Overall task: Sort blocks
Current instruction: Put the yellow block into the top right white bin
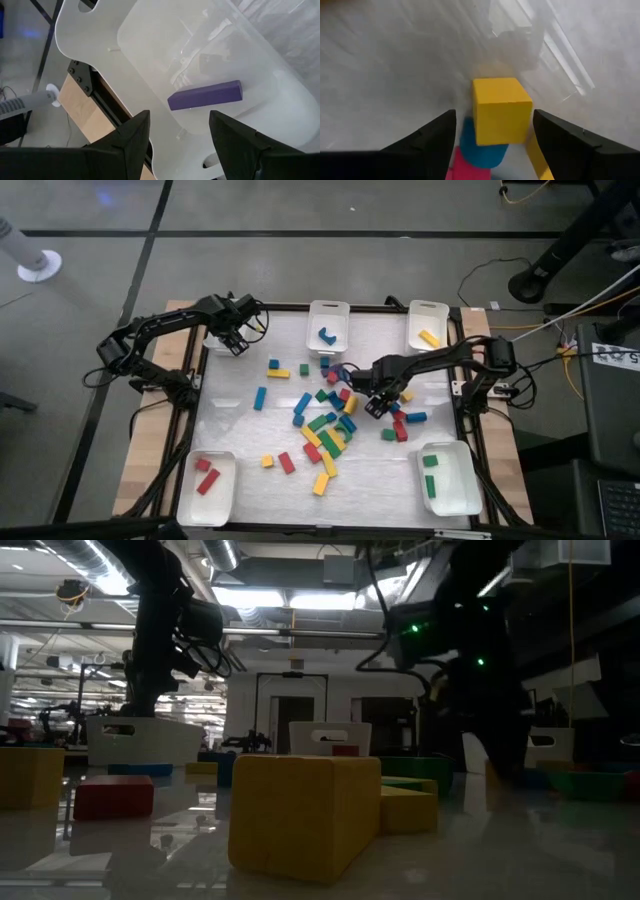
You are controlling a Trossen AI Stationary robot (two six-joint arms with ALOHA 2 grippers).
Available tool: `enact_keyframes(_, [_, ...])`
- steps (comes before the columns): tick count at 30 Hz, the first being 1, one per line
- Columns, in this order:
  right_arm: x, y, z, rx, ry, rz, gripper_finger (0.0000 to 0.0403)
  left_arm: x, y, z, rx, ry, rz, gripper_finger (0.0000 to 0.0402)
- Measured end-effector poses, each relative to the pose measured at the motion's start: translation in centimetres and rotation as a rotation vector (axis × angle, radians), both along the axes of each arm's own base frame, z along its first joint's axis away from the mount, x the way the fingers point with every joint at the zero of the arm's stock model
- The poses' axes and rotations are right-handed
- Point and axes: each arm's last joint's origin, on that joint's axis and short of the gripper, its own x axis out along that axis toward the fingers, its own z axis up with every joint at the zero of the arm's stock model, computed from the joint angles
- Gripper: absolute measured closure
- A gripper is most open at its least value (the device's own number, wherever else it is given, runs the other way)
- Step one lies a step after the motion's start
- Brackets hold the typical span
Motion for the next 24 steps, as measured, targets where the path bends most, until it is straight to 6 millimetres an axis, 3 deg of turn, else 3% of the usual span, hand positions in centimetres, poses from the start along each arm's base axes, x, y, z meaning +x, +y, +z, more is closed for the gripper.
enact_keyframes(8, [-0.3,0.0,-0.8,-0.003,-0.022,0.046,0.0156,0.0,0.0,0.0,0.001,0.000,-0.006,0.0208])
enact_keyframes(17, [-0.1,0.1,-0.8,0.005,-0.044,0.060,0.0269,0.0,0.0,0.0,0.002,-0.001,-0.006,0.0208])
enact_keyframes(24, [0.7,-0.1,0.4,-0.026,-0.044,0.066,0.0271,0.1,-0.1,-0.1,-0.029,-0.025,0.001,0.0208])
